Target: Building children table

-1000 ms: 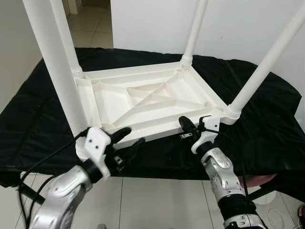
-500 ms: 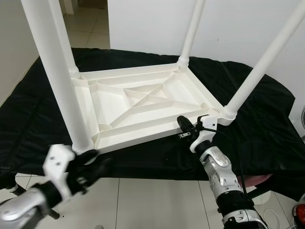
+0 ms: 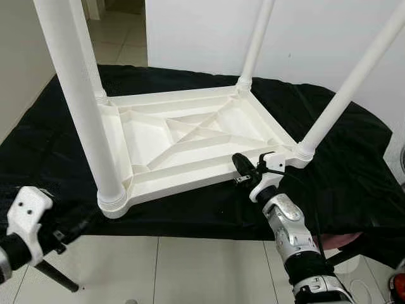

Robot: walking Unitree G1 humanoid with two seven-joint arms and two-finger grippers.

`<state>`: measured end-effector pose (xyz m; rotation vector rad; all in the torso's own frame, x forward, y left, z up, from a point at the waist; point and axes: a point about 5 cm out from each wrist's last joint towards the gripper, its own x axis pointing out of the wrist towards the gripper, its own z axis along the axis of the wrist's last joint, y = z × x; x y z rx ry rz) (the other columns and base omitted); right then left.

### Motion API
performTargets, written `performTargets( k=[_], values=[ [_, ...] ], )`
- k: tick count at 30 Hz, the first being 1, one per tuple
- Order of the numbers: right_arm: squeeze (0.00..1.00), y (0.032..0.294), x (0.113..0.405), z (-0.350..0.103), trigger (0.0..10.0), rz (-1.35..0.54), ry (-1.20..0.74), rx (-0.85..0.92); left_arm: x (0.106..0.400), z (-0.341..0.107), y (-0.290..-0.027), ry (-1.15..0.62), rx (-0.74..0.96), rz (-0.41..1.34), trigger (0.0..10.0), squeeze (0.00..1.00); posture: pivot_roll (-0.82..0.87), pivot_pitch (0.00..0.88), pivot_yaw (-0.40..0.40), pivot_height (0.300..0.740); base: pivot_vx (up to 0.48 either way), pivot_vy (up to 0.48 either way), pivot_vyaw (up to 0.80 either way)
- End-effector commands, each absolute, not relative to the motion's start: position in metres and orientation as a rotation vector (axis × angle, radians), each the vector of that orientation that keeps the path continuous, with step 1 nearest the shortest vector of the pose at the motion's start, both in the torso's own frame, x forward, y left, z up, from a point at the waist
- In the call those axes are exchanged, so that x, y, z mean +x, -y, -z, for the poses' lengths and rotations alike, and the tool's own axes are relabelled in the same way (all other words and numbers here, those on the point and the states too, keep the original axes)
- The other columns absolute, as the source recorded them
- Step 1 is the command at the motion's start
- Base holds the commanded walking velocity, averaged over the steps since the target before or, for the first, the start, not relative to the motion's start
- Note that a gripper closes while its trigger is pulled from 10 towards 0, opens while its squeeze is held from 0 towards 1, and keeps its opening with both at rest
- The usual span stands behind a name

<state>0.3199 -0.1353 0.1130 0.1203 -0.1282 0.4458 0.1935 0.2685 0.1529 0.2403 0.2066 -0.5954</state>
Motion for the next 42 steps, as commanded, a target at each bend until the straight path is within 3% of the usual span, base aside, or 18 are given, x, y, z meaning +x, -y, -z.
performTargets(
  k=[1,5,13,16,33,34,38,42],
  values=[
    [0.0,0.136,0.321,-0.111,10.0,-0.447,0.122,0.11,0.197,-0.155,-0.275,-0.19,0.27,0.529,10.0,0.0,0.08,0.0,-0.081,0.74,0.0,0.0,0.0],
    [0.0,0.136,0.321,-0.111,10.0,-0.442,0.128,0.113,0.209,-0.163,-0.28,-0.112,0.28,0.405,10.0,0.0,0.08,0.0,-0.081,0.74,0.0,0.0,0.0],
    [0.0,0.137,0.321,-0.11,10.0,-0.437,0.129,0.115,0.22,-0.165,-0.272,-0.035,0.186,0.338,10.0,0.0,0.07,0.0,-0.081,0.74,0.0,0.0,0.0],
    [0.0,0.137,0.321,-0.11,10.0,-0.429,0.131,0.121,0.22,-0.159,-0.246,-0.011,0.128,0.354,10.0,0.0,0.06,0.0,-0.079,0.74,0.0,0.0,0.0],
    [0.0,0.137,0.32,-0.11,10.0,-0.415,0.133,0.124,0.224,-0.144,-0.182,0.004,-0.023,0.499,10.0,0.0,0.04,0.0,-0.075,0.74,0.0,0.0,0.0],
    [0.0,0.136,0.321,-0.11,10.0,-0.403,0.134,0.126,0.228,-0.143,-0.163,0.014,-0.058,0.544,10.0,0.0,0.03,0.0,-0.069,0.74,0.0,0.0,0.0],
    [0.0,0.136,0.321,-0.11,10.0,-0.392,0.136,0.129,0.23,-0.143,-0.153,0.019,-0.077,0.574,10.0,0.0,0.03,0.0,-0.062,0.74,0.0,0.0,0.0],
    [0.0,0.137,0.323,-0.111,10.0,-0.347,0.146,0.133,0.238,-0.143,-0.118,0.032,-0.122,0.691,10.0,0.0,-0.01,0.0,-0.038,0.74,0.0,0.0,0.0]
  ],
)
